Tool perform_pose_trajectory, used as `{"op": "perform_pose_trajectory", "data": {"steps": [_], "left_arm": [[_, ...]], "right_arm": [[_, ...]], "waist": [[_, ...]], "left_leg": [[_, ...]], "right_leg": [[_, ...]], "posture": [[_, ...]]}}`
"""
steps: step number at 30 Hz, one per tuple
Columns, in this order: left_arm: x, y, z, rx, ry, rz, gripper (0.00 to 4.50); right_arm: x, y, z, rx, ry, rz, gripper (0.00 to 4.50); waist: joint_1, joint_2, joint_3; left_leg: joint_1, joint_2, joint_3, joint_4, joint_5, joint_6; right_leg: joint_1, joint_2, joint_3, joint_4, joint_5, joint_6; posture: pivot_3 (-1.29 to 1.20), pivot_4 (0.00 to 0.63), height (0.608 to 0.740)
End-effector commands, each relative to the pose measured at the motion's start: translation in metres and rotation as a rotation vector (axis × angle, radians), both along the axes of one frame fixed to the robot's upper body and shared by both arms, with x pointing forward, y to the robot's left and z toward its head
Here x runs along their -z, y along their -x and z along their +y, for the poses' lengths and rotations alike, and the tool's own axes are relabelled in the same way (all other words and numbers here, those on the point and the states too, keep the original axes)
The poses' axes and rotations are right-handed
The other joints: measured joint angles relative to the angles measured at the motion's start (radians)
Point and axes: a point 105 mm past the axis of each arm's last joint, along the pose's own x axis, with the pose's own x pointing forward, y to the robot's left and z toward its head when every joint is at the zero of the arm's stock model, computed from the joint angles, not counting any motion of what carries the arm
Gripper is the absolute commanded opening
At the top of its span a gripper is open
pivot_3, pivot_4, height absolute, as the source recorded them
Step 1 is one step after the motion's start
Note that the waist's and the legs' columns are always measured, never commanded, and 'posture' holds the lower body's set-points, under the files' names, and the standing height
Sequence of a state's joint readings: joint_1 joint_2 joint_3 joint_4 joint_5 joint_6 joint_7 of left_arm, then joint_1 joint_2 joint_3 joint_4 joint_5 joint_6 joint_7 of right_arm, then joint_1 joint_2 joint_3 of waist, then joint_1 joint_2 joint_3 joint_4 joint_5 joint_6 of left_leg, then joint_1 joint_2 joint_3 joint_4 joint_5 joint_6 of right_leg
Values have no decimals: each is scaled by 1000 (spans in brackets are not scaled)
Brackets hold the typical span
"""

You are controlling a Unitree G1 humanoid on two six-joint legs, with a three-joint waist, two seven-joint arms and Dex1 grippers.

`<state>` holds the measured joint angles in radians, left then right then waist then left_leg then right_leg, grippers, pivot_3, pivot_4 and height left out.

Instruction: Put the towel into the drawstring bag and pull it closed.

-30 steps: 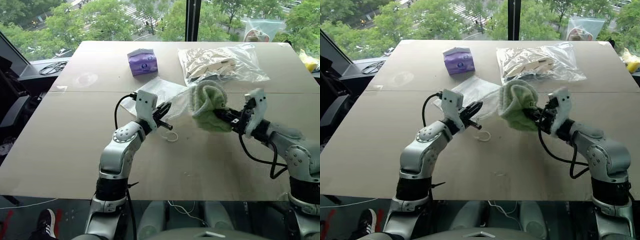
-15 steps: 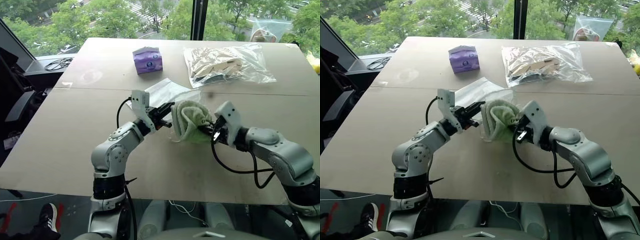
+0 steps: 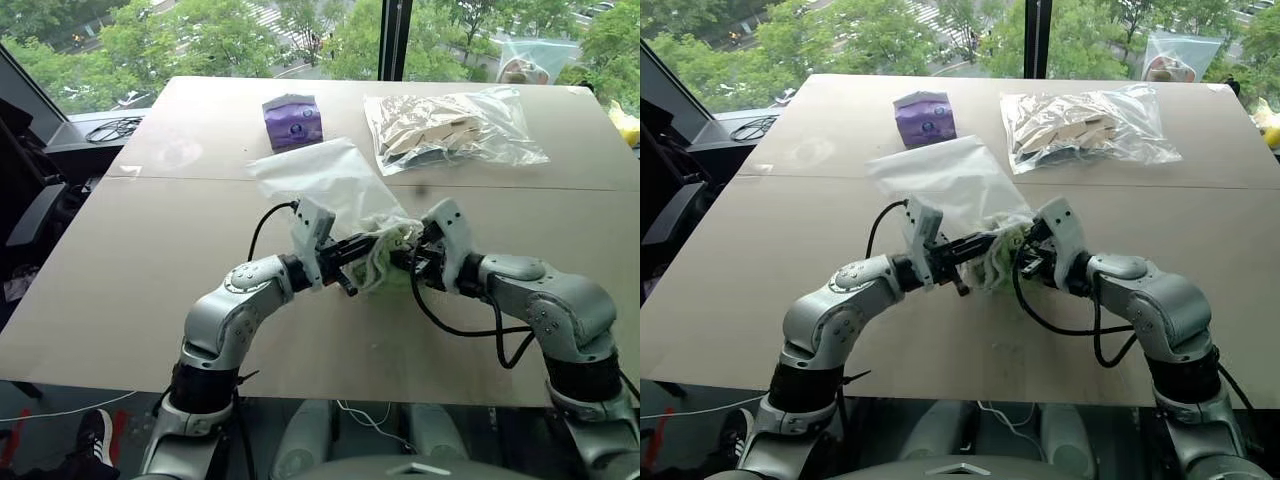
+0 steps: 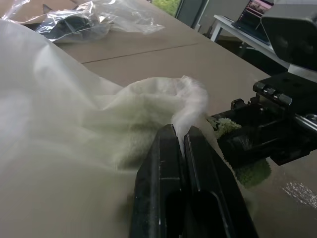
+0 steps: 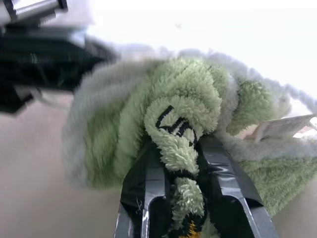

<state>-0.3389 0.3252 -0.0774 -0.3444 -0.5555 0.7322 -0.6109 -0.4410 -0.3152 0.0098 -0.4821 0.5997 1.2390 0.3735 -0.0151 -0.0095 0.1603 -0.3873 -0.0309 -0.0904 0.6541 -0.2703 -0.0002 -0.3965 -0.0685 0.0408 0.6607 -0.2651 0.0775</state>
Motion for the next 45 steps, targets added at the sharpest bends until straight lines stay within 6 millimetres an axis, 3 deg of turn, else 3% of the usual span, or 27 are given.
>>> {"op": "perform_pose_trajectory", "data": {"steps": [1, 5, 8, 14, 18, 26, 28, 29, 30, 34, 40, 45], "left_arm": [[-11, 6, -7, 59, 48, -23, 0], [-13, 9, -10, 77, 71, -19, 0], [-19, 12, -16, 92, 137, 13, 0], [-21, 13, -24, 119, 193, 55, 0], [-20, 13, -30, 138, 212, 73, 0], [-30, -6, -66, 145, 306, 81, 0], [-35, -8, -72, 148, 336, 89, 0], [-35, -9, -71, 145, 324, 76, 0], [-36, -11, -69, 139, 319, 66, 0], [-43, -21, -52, 100, 338, 55, 0], [-44, -35, -24, 48, 324, 55, 0], [-48, -42, -13, 36, 331, 55, 0]], "right_arm": [[-23, -11, 6, 90, -254, 16, 77], [-16, -28, 3, 282, -639, 208, 77], [-23, -27, 15, 287, -906, 309, 77], [-53, -33, 27, 262, -1283, 440, 77], [-56, -43, 25, 336, -1430, 587, 77], [-49, -51, 39, 501, -1271, 666, 77], [-50, -50, 38, 493, -1216, 614, 1087], [-48, -46, 37, 480, -1151, 565, 1281], [-43, -43, 35, 479, -1088, 534, 1804], [-26, -36, 8, 546, -912, 421, 3213], [-28, -19, -21, 469, -787, 324, 3213], [-24, -11, -38, 438, -692, 271, 3213]], "waist": [[-1, 0, 0], [-1, 0, 0], [2, 1, 1], [-20, 3, 1], [-31, 3, 2], [-28, 3, 2], [-28, 3, 2], [-30, 4, 2], [-32, 4, 2], [-31, 4, 2], [-25, 4, 2], [-27, 4, 2]], "left_leg": [[0, 0, 0, 0, 0, 0], [0, 0, 0, -1, 0, 0], [-2, -1, 0, -1, 0, 0], [-2, 0, 0, -1, 0, 0], [-1, 0, 1, -1, -1, 2], [-2, 0, 1, -1, 0, 1], [-4, 0, 1, 0, 1, -1], [-5, 0, 1, 0, 2, -1], [-5, 0, 2, 0, 2, -2], [-7, 1, 1, -1, 2, -3], [-9, 1, 1, 0, 2, -2], [-9, 1, 1, 0, 0, 2]], "right_leg": [[0, 0, 0, 0, 0, 0], [0, 0, 0, 0, 0, 0], [-1, -2, 0, 0, 0, 0], [-4, 0, 0, 2, 0, 0], [-4, 3, 2, 3, 1, -1], [-4, 3, 2, 2, 1, -1], [-5, 3, 2, 2, 1, -1], [-6, 3, 2, 2, 1, -1], [-7, 4, 2, 2, 1, -1], [-10, 5, 2, 3, 1, -2], [-10, 5, 2, 2, 1, -1], [-10, 5, 1, 3, 1, -1]], "posture": [[0, 150, 740], [0, 150, 740], [0, 150, 740], [0, 150, 740], [0, 150, 740], [0, 150, 740], [0, 150, 740], [0, 150, 740], [0, 150, 740], [0, 150, 740], [0, 150, 740], [0, 150, 740]]}}
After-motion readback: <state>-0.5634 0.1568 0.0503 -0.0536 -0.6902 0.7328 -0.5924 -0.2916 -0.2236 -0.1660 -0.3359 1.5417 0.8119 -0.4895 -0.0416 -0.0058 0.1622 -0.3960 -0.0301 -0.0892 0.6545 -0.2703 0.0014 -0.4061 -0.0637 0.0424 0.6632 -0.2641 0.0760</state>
